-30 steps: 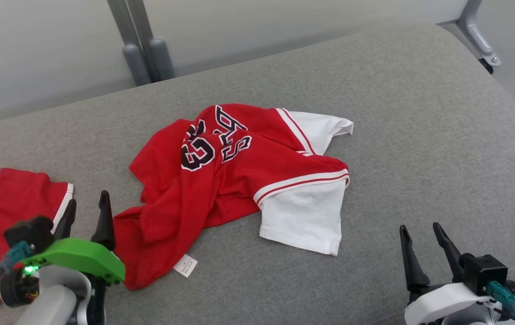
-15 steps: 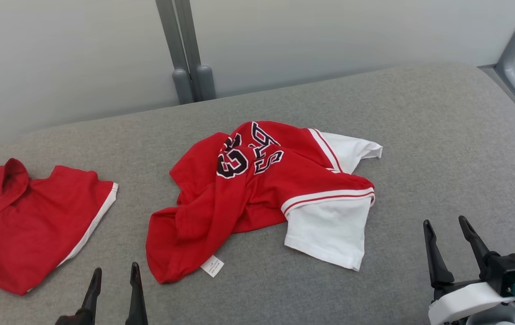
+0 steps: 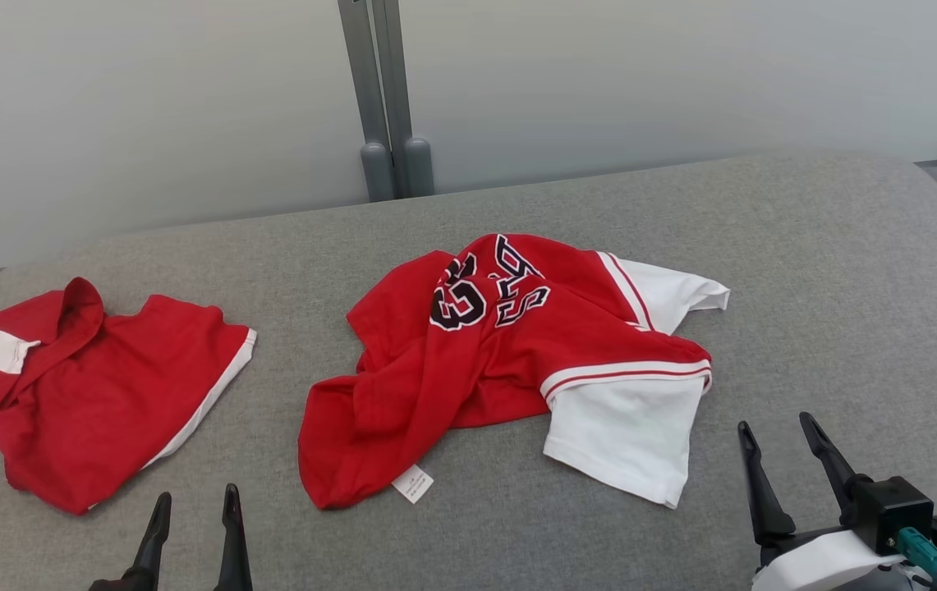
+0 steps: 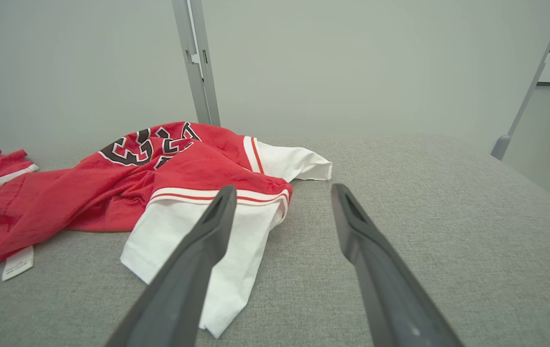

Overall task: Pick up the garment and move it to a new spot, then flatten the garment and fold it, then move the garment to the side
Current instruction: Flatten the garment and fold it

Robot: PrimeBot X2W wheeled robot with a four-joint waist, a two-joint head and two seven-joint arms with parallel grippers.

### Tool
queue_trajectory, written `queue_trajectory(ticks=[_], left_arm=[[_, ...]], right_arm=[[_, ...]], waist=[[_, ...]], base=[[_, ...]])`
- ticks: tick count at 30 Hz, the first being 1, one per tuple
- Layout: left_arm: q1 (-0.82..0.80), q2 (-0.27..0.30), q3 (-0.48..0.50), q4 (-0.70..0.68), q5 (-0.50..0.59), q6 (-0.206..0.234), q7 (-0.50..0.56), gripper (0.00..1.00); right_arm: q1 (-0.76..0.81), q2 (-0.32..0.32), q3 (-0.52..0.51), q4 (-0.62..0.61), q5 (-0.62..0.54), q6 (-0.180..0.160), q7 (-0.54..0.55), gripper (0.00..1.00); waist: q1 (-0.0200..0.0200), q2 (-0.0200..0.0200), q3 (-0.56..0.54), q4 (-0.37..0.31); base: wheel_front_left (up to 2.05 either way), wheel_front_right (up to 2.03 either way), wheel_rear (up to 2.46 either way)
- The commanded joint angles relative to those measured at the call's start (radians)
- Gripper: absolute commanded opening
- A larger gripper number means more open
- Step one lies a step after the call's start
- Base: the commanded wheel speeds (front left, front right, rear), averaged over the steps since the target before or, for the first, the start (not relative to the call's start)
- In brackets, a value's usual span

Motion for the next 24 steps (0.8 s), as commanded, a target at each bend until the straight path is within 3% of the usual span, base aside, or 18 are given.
queue_trajectory(ticks=[1,11,24], left_arm=[[-0.016,-0.006,0.009,0.005,0.014,-0.014,0.000,1.00],[-0.021,-0.026,0.041,0.030,0.044,-0.058,0.000,1.00],[-0.022,-0.030,0.041,0.037,0.044,-0.064,0.000,1.00]], right_arm=[[0.003,0.002,0.004,0.002,-0.004,0.000,-0.003,1.00],[0.001,-0.003,0.014,0.007,-0.001,0.000,-0.003,1.00],[-0.005,0.001,0.018,0.002,0.001,0.000,-0.003,1.00]], waist=[[0.0000,-0.0001,0.001,0.000],[0.0000,-0.0001,0.001,0.000],[0.0000,-0.0001,0.006,-0.006]], base=[[0.00,0.00,0.00],[0.00,0.00,0.00],[0.00,0.00,0.00]])
